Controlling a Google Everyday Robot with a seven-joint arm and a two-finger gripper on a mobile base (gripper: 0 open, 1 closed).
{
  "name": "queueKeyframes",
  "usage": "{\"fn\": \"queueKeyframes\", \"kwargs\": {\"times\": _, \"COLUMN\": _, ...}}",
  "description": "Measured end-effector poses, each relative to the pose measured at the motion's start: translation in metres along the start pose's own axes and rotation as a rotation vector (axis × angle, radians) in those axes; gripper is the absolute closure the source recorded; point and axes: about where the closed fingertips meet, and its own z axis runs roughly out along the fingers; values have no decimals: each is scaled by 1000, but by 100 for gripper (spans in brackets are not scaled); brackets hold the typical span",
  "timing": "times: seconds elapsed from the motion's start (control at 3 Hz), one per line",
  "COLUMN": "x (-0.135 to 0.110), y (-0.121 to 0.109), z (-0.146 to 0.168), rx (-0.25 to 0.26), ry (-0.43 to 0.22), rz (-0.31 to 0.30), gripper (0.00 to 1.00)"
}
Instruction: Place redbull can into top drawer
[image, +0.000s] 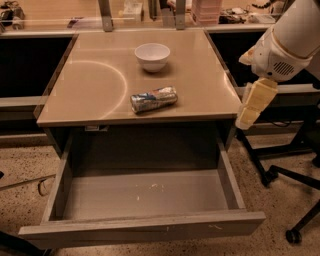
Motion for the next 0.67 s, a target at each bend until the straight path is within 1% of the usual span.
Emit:
{"fn": "queueKeyframes", "kwargs": {"times": 0.33, "x": -5, "y": -20, "z": 11, "rx": 30, "ry": -40, "rz": 8, "gripper": 0}}
{"fn": "queueKeyframes", "kwargs": {"times": 0.67, "x": -22, "y": -45, "z": 36, "rx": 30, "ry": -87, "rz": -15, "gripper": 0}}
